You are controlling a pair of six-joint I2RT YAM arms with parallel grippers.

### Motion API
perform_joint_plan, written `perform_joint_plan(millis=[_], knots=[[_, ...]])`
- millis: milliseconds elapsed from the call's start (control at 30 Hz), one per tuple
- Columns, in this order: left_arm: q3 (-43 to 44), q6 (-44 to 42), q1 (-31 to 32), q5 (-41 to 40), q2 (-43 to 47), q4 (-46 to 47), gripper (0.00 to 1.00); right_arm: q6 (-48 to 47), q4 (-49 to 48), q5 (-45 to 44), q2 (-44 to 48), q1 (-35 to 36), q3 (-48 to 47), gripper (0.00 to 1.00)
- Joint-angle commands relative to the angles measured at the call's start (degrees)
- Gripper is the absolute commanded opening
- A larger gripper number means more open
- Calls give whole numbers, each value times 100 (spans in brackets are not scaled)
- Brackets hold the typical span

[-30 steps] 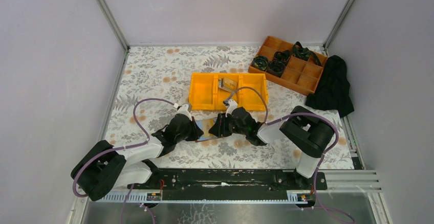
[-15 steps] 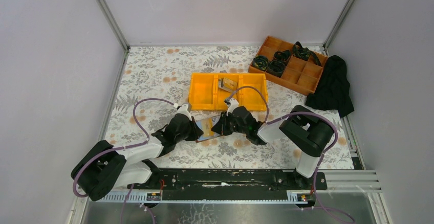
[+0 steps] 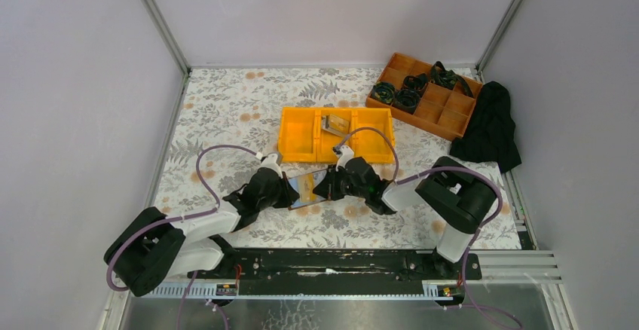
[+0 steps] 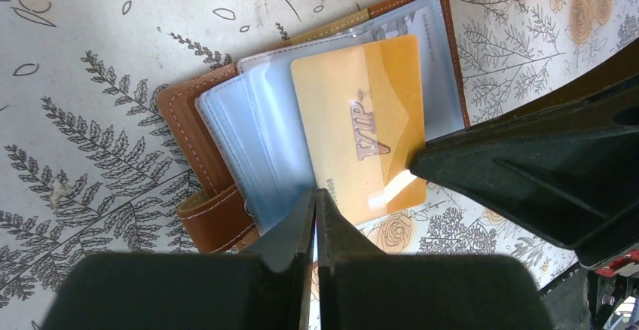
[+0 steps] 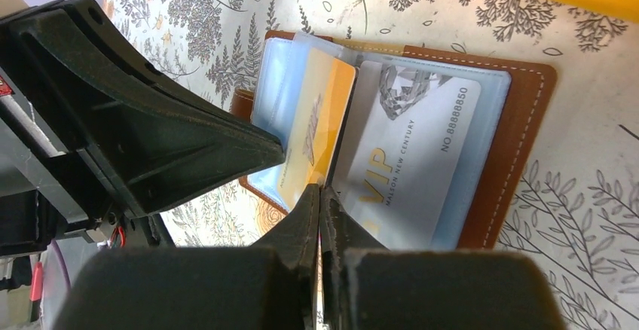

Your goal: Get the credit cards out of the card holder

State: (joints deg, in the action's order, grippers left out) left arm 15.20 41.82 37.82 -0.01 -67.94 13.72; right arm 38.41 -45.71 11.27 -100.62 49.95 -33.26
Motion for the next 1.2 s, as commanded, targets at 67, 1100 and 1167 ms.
perform_joint_plan(millis=[67,1100,1167], knots=[[-148,0,-25,-111,241,-178,14,-199,111,90,490,-160,229,0],[-987,212,-73,2548,1815,3112,57,-1489,2438,1342,4472,-303,909,0],[-1026,255,-75,2654,1784,3327,58,-1467,2410,1600,4654,-299,961,0]])
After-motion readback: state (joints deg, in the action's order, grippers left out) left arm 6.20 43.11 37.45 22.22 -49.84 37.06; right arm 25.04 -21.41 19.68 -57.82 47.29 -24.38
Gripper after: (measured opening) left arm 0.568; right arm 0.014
